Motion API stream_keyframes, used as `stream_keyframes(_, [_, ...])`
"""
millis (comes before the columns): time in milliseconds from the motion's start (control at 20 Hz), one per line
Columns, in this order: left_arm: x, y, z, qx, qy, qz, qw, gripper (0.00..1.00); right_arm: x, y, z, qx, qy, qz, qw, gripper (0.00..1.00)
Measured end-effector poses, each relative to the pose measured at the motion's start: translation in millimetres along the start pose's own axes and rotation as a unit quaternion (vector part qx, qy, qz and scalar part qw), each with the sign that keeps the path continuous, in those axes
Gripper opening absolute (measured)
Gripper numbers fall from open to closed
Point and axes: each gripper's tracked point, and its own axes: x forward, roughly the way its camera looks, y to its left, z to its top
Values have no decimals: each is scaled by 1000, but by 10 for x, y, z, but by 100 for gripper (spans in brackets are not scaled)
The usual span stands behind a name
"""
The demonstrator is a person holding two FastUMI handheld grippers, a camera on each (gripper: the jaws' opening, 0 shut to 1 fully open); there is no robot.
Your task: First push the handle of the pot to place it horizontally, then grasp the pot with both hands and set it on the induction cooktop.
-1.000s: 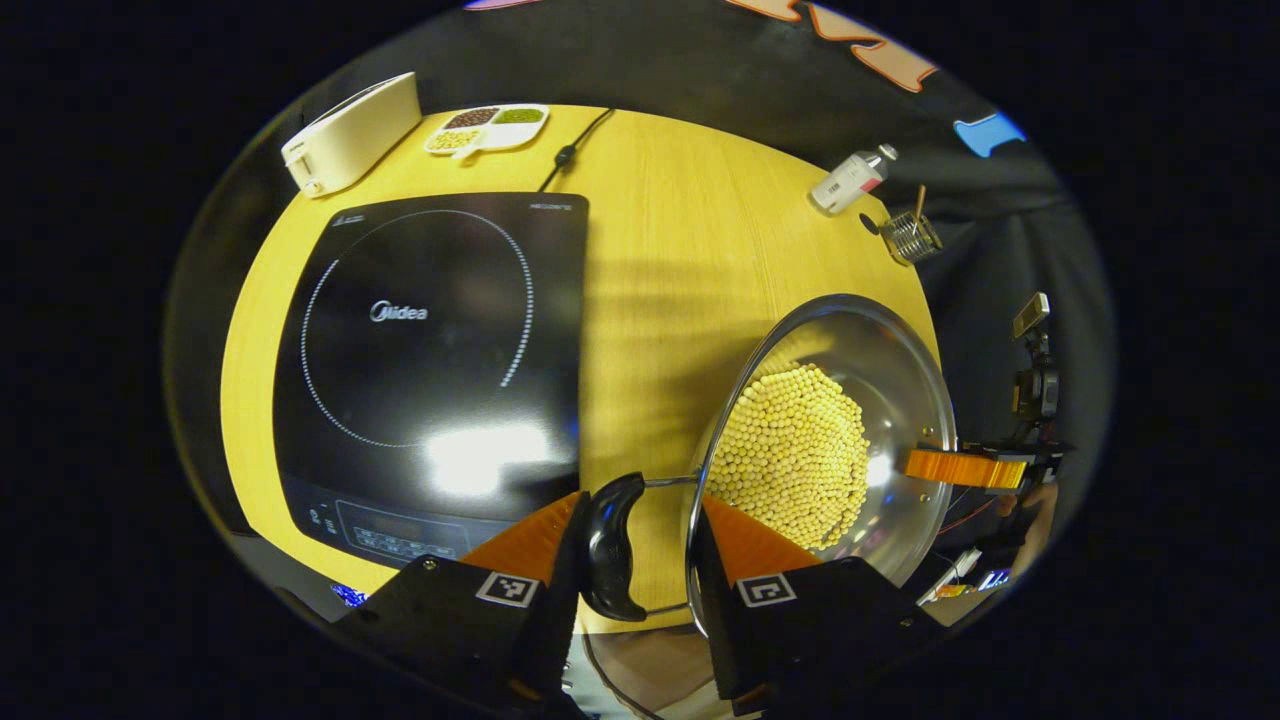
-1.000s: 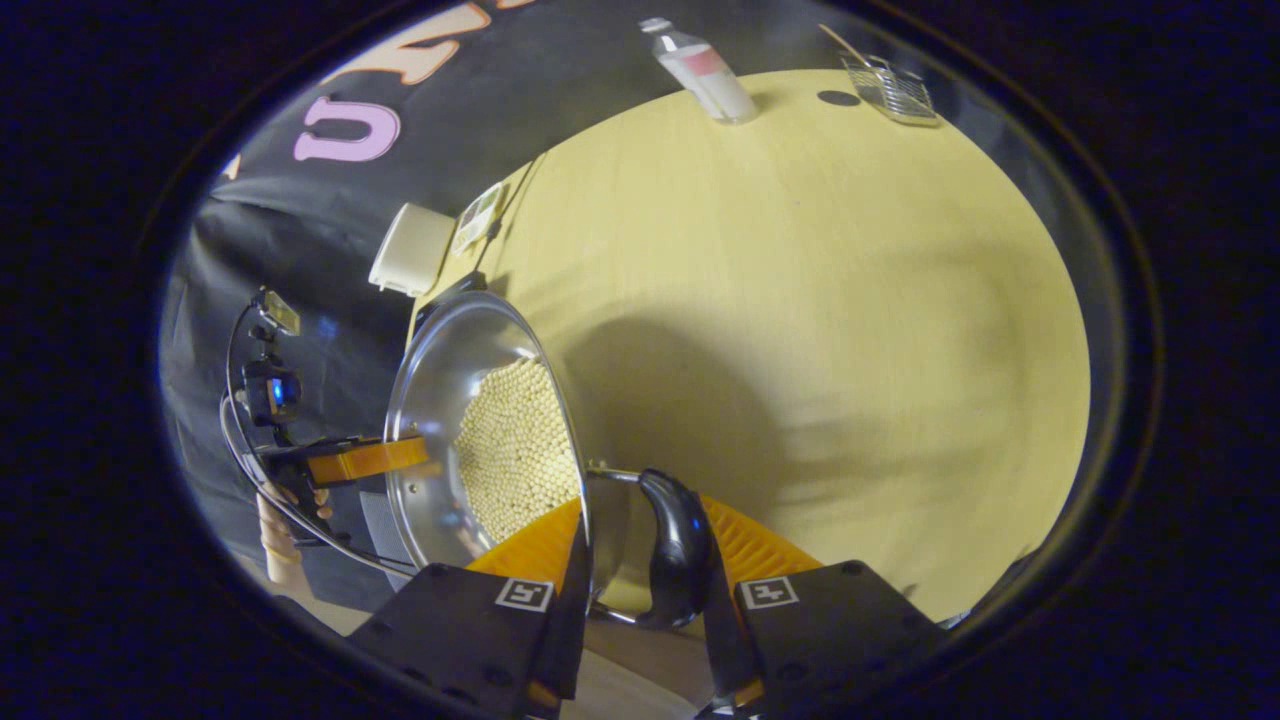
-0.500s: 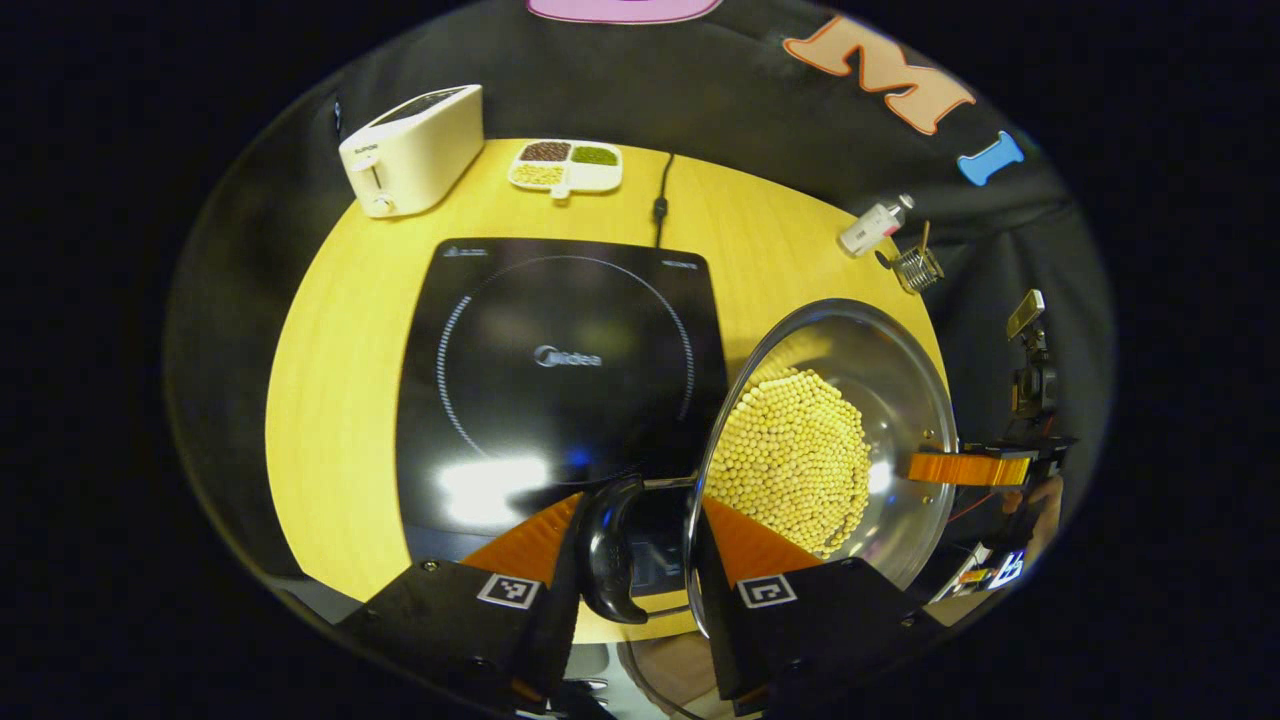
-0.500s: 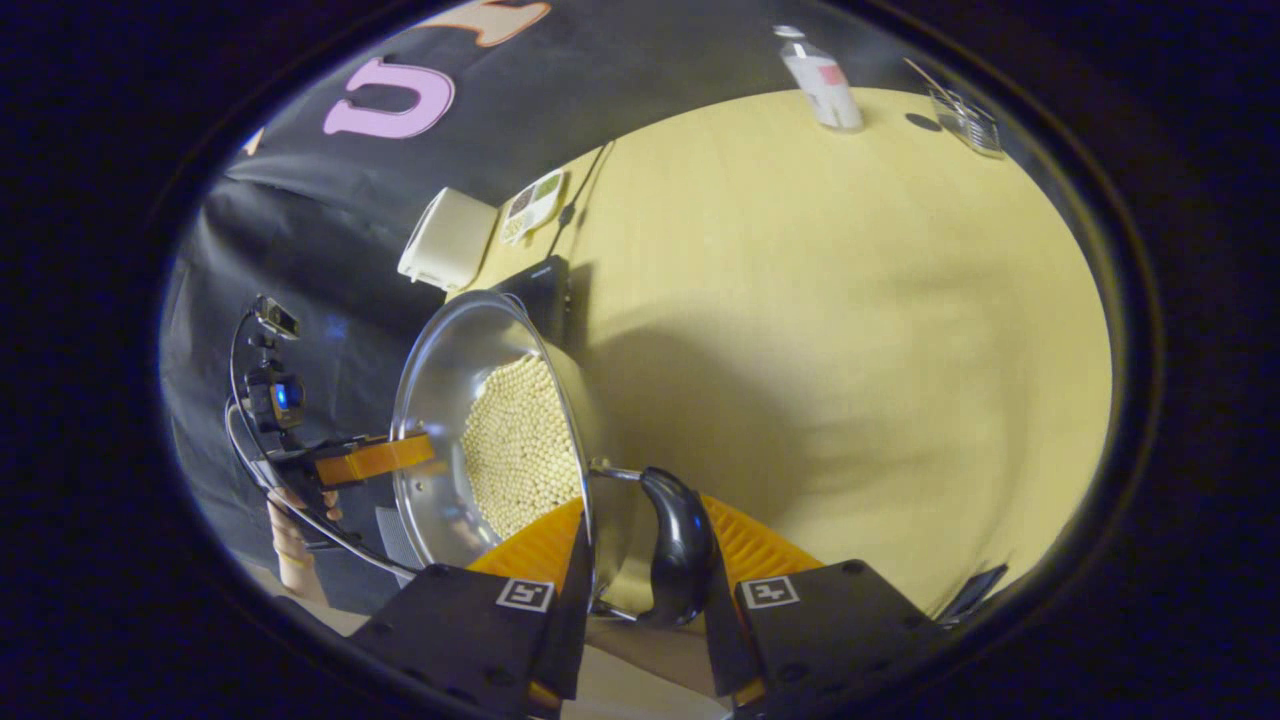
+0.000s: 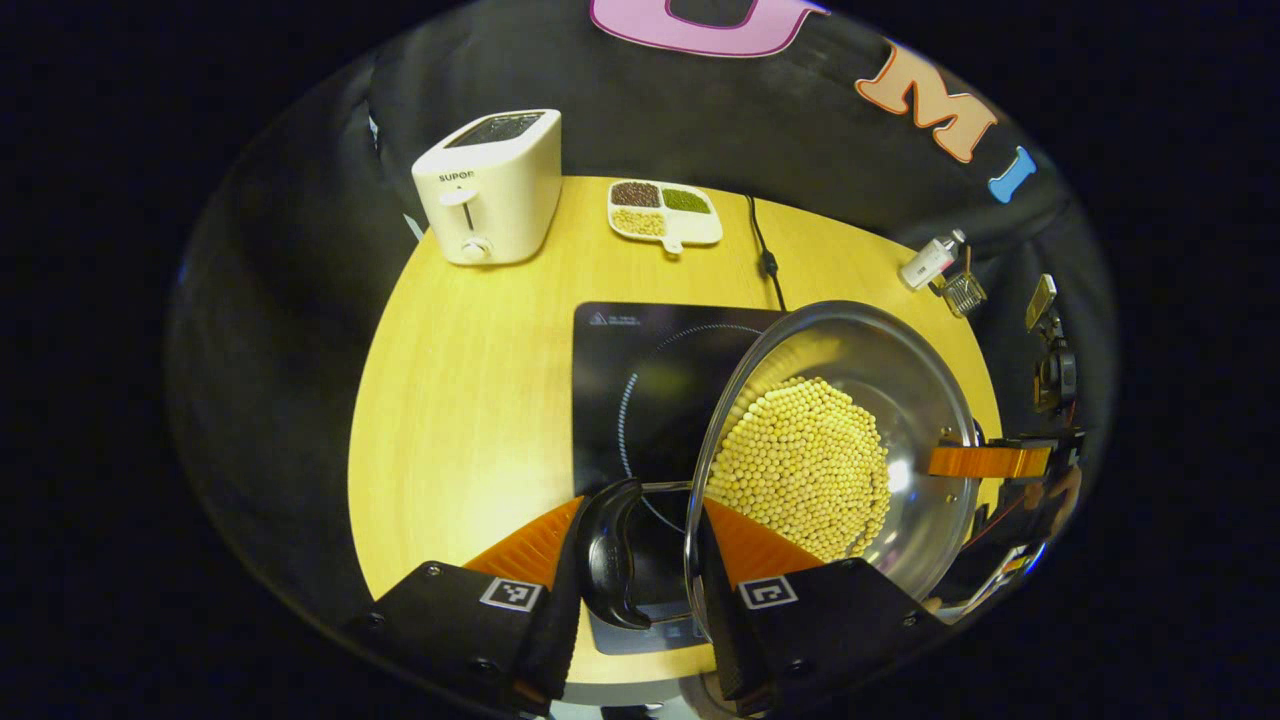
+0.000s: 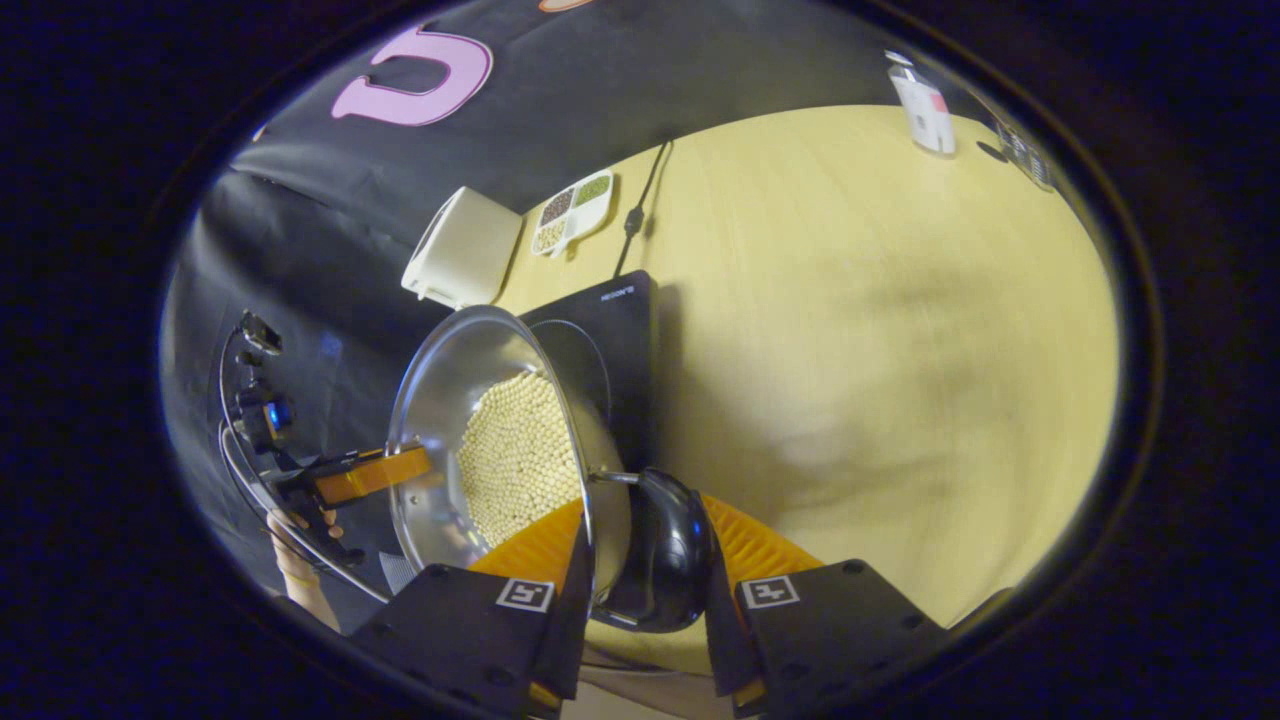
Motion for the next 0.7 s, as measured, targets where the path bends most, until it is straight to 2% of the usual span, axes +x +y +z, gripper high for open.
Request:
stream_keyframes(100, [75, 131, 105, 4, -15, 5, 1000, 57, 129, 70, 81, 2, -8, -1, 1000, 53])
stream_keyframes(150, [104, 166, 142, 3, -20, 7, 1000, 57, 186, 87, 144, 6, -14, -2, 1000, 48])
stream_keyframes(300, [243, 254, 236, 0, -31, 9, 999, 57, 289, 112, 270, 20, -28, -4, 999, 46])
stream_keyframes(350, [278, 273, 258, -2, -34, 9, 999, 57, 335, 106, 307, 20, -30, -6, 999, 53])
stream_keyframes(400, [306, 287, 263, -4, -35, 10, 999, 57, 377, 95, 312, 20, -30, -8, 999, 46])
stream_keyframes(550, [366, 368, 292, -5, -38, 17, 999, 58, 434, 123, 366, 27, -35, -4, 999, 46])
stream_keyframes(600, [389, 385, 314, -7, -42, 17, 999, 58, 452, 134, 387, 28, -40, -2, 999, 53])
stream_keyframes(700, [394, 390, 277, -15, -40, 16, 999, 59, 464, 140, 416, 31, -45, 2, 999, 53])
